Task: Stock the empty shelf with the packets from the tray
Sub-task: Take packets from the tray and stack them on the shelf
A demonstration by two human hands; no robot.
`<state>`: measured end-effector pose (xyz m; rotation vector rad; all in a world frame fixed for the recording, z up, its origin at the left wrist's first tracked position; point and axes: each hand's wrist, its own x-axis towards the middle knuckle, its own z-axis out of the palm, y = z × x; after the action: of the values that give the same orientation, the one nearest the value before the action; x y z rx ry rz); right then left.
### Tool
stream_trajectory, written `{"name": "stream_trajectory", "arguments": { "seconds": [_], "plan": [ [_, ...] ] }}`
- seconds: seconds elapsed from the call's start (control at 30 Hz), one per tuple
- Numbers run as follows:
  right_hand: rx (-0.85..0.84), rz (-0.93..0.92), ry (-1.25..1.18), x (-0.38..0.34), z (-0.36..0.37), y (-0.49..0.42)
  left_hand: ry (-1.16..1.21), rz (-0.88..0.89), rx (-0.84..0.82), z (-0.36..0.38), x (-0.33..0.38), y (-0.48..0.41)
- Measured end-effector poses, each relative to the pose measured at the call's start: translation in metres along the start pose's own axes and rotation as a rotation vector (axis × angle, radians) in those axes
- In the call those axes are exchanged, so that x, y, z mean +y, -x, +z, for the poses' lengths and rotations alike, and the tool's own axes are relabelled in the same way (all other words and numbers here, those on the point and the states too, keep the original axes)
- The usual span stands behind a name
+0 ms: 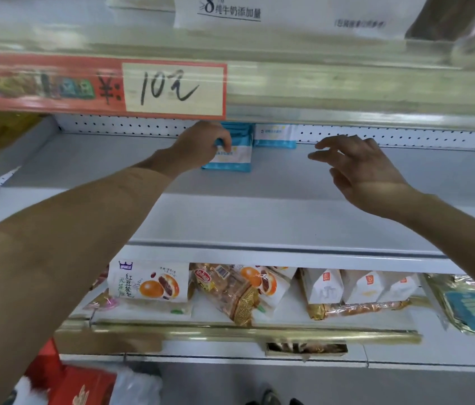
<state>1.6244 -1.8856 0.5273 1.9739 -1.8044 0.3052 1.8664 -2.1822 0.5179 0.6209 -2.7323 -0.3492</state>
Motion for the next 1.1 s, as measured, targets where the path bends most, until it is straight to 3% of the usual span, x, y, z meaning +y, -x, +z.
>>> {"name": "stream_trajectory", "arguments": {
  "seconds": [0.43, 0.67, 0.87, 1.1],
  "plan": [
    [0.002, -0.042, -0.048, -0.017, 0.01, -0.012, -0.199, -0.041, 0.023, 0.004, 0.011, 0.026],
    [-0.118, -0.032, -0.102, -0.049, 0.024, -0.039, -0.313, -0.077, -0.037, -0.007, 0.008, 0.07],
    [-0.134, -0.135, -0.159, -0.106, 0.042, -0.085, -0.317, -0.13, 0.025, -0.04, 0.001, 0.172],
    [-0.054, -0.425, -0.426, -0.249, 0.051, -0.153, -0.154, -0.481, 0.205, -0.099, -0.004, 0.361]
  ]
}}
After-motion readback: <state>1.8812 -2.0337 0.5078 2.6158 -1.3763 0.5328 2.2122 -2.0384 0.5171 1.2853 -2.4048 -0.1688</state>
